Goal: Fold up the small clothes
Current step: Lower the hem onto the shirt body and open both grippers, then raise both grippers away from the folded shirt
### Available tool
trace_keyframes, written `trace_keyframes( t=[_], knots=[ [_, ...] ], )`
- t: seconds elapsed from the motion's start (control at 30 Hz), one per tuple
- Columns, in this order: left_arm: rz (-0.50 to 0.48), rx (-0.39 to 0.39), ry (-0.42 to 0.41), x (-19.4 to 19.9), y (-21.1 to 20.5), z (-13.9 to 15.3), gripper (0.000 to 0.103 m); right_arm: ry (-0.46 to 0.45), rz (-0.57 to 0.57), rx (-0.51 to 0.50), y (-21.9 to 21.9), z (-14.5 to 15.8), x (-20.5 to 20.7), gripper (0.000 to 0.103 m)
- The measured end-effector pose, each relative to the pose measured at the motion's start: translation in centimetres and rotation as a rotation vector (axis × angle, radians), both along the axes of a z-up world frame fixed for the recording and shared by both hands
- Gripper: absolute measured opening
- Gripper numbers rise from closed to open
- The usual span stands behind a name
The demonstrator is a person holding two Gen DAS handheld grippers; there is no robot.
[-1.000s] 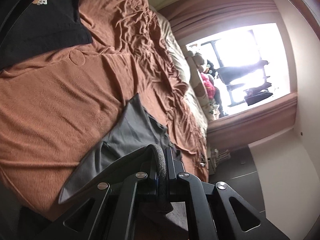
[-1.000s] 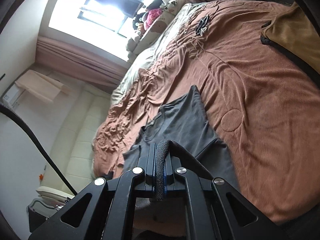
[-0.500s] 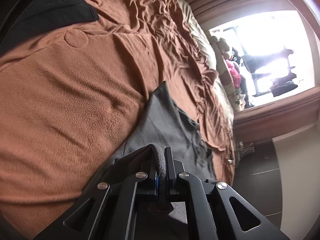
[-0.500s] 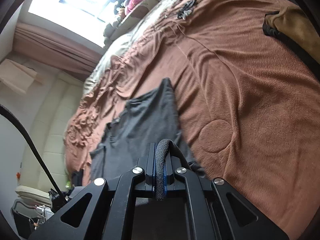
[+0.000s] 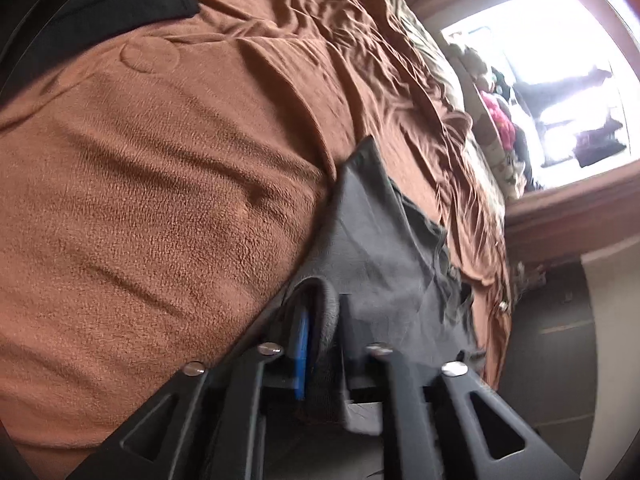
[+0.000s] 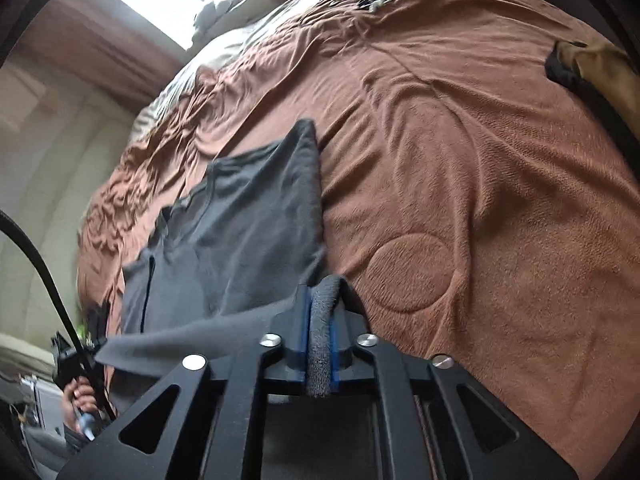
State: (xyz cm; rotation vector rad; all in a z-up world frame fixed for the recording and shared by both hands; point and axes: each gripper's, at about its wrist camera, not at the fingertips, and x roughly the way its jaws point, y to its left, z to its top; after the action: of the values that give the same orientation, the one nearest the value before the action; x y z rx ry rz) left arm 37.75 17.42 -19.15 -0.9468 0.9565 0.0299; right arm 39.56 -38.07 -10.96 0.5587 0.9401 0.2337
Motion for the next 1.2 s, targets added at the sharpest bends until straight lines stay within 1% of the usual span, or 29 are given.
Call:
trace_keyframes(
  t=[0.03, 0.07, 0.1, 0.2, 0.27, 0.33, 0.53, 0.67, 0.8, 0.9, 1.0, 1.07, 1.1, 1.2],
  knots=[
    [-0.009, 0.017, 0.004, -0.1, -0.1, 0.2, 0.044, -0.005, -0.004, -0.024, 0.0, 0.4, -0.4, 0.060],
    [-0.017, 0.039, 0.005, -0.4, -0.1, 0.5, 0.060, -0.013, -0.007, -0.034, 0.0, 0.6, -0.7, 0.086],
    [-0.026, 0.066, 0.001, -0.7, -0.1, 0.9, 0.067, -0.027, -0.007, -0.048, 0.0, 1.1, -1.2, 0.088],
    [-0.065, 0.141, 0.011, -1.2, -0.2, 1.6, 0.072, -0.028, 0.000, -0.095, 0.1, 1.6, -1.9, 0.088],
    [-0.108, 0.207, 0.030, -1.4, -0.5, 1.9, 0.073, -0.027, 0.009, -0.145, 0.1, 1.8, -2.7, 0.088],
    [-0.173, 0.283, 0.045, -1.6, -1.3, 2.2, 0.073, -0.028, 0.028, -0.164, 0.4, 2.0, -3.3, 0.088],
    [-0.357, 0.472, 0.091, -2.3, -4.2, 2.1, 0.077, -0.037, 0.088, -0.256, 1.5, 2.2, -5.0, 0.088],
    [-0.431, 0.540, 0.129, -2.3, -5.5, 1.4, 0.077, -0.037, 0.128, -0.314, 2.9, 2.2, -5.3, 0.088],
    [-0.480, 0.611, 0.176, -2.4, -6.5, 0.6, 0.077, -0.028, 0.184, -0.399, 4.6, 1.5, -5.3, 0.088],
    [-0.514, 0.660, 0.210, -2.0, -7.4, -0.2, 0.077, -0.020, 0.231, -0.442, 5.8, 0.9, -5.4, 0.088],
    [-0.523, 0.755, 0.248, -1.6, -7.7, -1.1, 0.077, 0.004, 0.263, -0.493, 6.9, 0.0, -5.0, 0.088],
    [-0.521, 0.780, 0.264, -1.4, -7.5, -1.5, 0.077, 0.020, 0.273, -0.526, 7.4, -0.4, -4.7, 0.088],
    [-0.519, 0.788, 0.273, -1.2, -7.4, -1.7, 0.079, 0.029, 0.277, -0.545, 7.7, -0.7, -4.5, 0.088],
    [-0.513, 0.797, 0.283, -1.0, -6.5, -1.9, 0.080, 0.054, 0.278, -0.582, 8.2, -1.6, -3.9, 0.088]
  ],
)
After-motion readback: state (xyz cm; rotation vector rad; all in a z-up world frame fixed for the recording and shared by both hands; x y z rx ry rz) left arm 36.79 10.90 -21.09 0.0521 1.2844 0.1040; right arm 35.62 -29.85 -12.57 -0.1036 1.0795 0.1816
